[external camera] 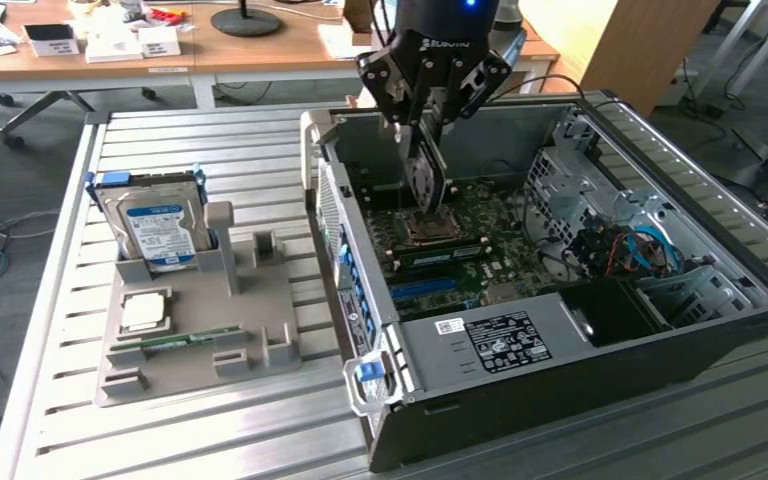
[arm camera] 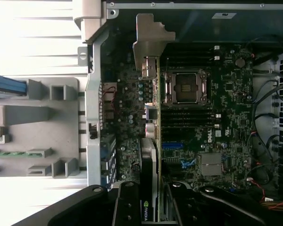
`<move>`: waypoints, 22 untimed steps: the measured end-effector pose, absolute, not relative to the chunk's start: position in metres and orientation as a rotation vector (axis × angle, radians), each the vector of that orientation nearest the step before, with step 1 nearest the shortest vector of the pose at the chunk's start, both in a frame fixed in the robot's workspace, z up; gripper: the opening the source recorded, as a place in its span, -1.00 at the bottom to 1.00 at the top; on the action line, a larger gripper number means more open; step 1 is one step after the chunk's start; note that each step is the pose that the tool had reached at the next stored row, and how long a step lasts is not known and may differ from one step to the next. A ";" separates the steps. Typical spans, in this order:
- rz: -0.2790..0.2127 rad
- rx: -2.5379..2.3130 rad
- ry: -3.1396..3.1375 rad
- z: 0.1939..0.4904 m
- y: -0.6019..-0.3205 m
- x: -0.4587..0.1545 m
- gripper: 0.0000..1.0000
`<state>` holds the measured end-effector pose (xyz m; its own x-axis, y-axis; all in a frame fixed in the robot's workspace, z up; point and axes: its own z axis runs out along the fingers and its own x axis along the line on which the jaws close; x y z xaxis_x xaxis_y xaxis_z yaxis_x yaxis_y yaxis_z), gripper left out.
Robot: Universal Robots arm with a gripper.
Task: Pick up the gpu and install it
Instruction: 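Pick up the gpu and move the gpu toward the slot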
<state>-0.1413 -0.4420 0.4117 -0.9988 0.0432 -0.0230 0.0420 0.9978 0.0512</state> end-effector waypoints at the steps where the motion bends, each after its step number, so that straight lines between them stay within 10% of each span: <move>1: 0.079 0.066 3.116 0.412 -0.442 -0.139 -0.46; 22: 0.079 0.066 3.116 0.412 -0.442 -0.102 -0.46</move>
<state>-0.1021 -0.4420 0.4117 -0.9988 0.0430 -0.0231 0.0417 0.9978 0.0513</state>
